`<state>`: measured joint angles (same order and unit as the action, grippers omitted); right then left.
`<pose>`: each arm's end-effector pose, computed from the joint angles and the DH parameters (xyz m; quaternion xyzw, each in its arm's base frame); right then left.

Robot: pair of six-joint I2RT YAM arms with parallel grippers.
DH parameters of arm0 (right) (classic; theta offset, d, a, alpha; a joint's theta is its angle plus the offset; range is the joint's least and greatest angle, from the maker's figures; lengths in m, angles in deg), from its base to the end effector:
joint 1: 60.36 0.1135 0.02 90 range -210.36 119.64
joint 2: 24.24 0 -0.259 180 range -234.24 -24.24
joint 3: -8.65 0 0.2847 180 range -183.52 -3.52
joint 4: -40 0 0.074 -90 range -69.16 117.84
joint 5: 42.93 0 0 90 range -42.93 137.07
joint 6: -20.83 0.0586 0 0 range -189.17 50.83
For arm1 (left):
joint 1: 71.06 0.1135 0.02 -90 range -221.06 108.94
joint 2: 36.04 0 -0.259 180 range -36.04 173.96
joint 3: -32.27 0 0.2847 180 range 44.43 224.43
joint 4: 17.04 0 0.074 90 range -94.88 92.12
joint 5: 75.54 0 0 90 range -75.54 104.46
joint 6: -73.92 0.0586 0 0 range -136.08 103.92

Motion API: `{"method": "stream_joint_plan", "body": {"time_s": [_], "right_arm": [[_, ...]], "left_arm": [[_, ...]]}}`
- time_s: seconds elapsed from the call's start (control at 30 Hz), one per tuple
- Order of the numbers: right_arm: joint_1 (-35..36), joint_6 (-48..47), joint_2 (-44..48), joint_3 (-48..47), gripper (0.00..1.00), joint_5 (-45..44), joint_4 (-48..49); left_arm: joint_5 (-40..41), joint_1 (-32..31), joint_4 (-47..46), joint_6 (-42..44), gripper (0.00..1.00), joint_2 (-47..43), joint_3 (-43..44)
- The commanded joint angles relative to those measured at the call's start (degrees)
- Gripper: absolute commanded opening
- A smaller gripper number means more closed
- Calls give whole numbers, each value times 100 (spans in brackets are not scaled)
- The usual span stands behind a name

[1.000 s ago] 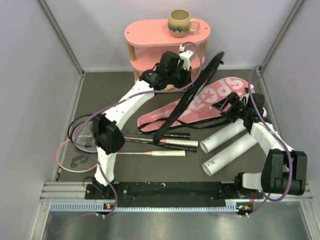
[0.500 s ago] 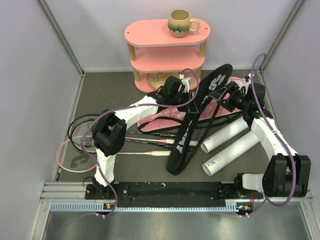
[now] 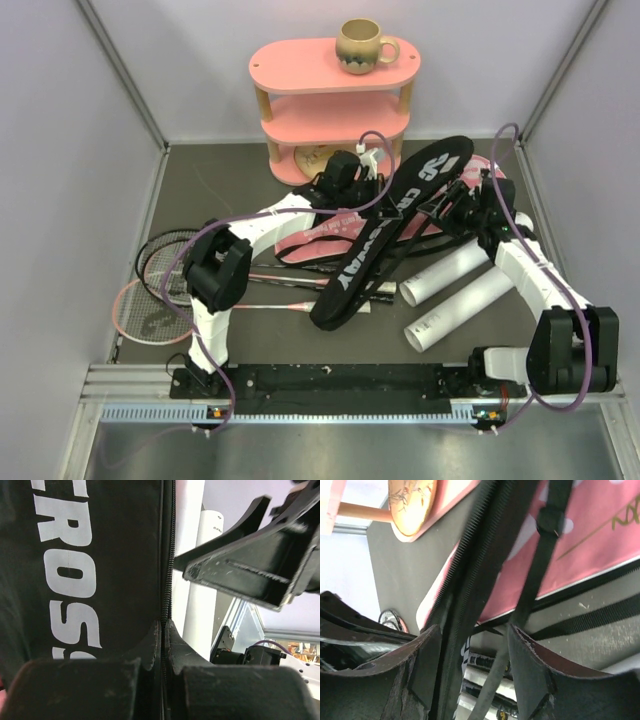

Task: Pack up the badminton gear
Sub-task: Open the racket bag at the center of the board.

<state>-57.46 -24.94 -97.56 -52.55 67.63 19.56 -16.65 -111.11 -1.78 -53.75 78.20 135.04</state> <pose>0.3312 0.0374 0.2325 0.2243 0.8376 0.3325 0.3708 0.3757 -0.3554 0.2372 0.1577 0.8171 -0.4948 0.2502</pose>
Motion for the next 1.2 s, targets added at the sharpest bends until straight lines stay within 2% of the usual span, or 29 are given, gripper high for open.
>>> {"method": "stream_joint_plan", "body": {"time_s": [0.0, 0.3, 0.43, 0.53, 0.7, 0.87, 1.17], "right_arm": [[44, 411, 292, 368, 56, -43, 333], [53, 543, -174, 316, 56, 256, 687], [62, 333, 229, 412, 75, 107, 389], [62, 271, 537, 465, 77, -34, 204], [62, 323, 451, 518, 76, 36, 194], [123, 438, 371, 580, 70, 63, 388], [282, 657, -454, 509, 62, -95, 1046]], "left_arm": [[-149, -11, -511, -161, 0, -376, 53], [-193, -91, -538, -223, 0, -393, 132], [-193, -99, -503, -206, 0, -393, 141], [-185, -99, -494, -188, 0, -384, 141], [-202, -99, -511, -232, 0, -358, 133], [-211, -108, -573, -302, 0, -367, 124], [-228, -275, -626, -373, 0, -340, 264]]}}
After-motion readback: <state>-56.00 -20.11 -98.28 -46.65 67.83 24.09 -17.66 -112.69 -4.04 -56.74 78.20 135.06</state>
